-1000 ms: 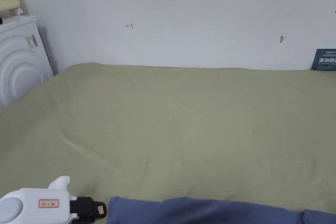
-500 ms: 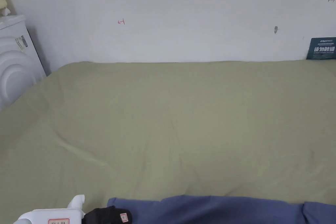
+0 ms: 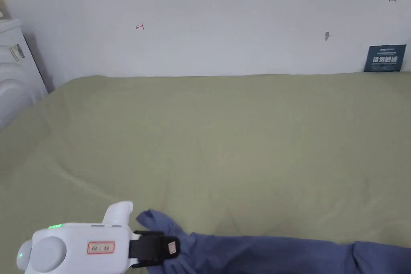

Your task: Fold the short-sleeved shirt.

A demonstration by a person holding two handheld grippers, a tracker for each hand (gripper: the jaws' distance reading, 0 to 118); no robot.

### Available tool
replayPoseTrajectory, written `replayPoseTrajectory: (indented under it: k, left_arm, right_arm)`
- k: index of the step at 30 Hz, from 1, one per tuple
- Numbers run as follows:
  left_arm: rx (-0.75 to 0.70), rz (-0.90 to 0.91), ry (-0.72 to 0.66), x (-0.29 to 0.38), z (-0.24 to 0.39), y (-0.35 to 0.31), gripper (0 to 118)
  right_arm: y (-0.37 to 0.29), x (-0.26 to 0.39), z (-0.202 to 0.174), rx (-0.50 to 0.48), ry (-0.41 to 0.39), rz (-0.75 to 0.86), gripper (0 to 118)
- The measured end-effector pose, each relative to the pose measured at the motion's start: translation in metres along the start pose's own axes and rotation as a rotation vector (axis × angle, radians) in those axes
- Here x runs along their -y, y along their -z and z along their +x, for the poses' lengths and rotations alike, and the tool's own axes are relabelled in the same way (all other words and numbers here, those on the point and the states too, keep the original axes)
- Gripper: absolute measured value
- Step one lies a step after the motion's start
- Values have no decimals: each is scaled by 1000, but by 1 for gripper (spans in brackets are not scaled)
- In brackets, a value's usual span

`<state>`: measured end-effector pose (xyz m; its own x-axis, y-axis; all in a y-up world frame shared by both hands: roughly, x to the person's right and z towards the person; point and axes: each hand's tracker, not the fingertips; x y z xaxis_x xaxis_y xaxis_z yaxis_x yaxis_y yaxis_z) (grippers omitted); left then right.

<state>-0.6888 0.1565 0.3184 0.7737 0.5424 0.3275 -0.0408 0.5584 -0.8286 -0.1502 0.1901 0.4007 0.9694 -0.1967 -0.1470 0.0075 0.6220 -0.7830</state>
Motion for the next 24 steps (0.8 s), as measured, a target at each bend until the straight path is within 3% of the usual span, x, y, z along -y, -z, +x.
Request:
replayPoseTrajectory:
  k: [3,8,9,10,11,12,15,17,18,21,22,24]
  left_arm:
    - [29,-54,98,-11,40,27,14]
    - [21,-196,132,1,72,101,18]
    - [23,-191,129,5,74,113,38]
    - [31,-192,127,8,75,124,81]
    - [48,-188,98,13,80,130,103]
    - [82,-190,58,15,81,137,108]
    - [169,-158,-36,17,80,130,107]
    - [174,-162,-73,15,74,124,102]
    - [166,-157,-79,13,70,122,95]
    - [72,-108,-111,8,51,127,8]
    - [58,-100,-139,9,48,131,2]
    - [137,-117,-218,14,38,147,1]
  right_arm:
    - [-1,0,1,-19,7,18,0]
    - [1,2,2,-30,16,28,0]
    - [1,3,3,-32,18,29,0]
    - [4,6,8,-32,20,29,0]
    - [7,7,11,-30,24,27,0]
    - [8,7,13,-27,28,24,0]
    - [9,7,18,-20,49,21,0]
    - [8,6,22,-24,58,24,0]
    - [8,5,22,-23,59,25,0]
    - [8,4,22,-14,52,26,0]
    - [7,3,19,-14,50,28,0]
    - [8,3,18,-17,53,34,0]
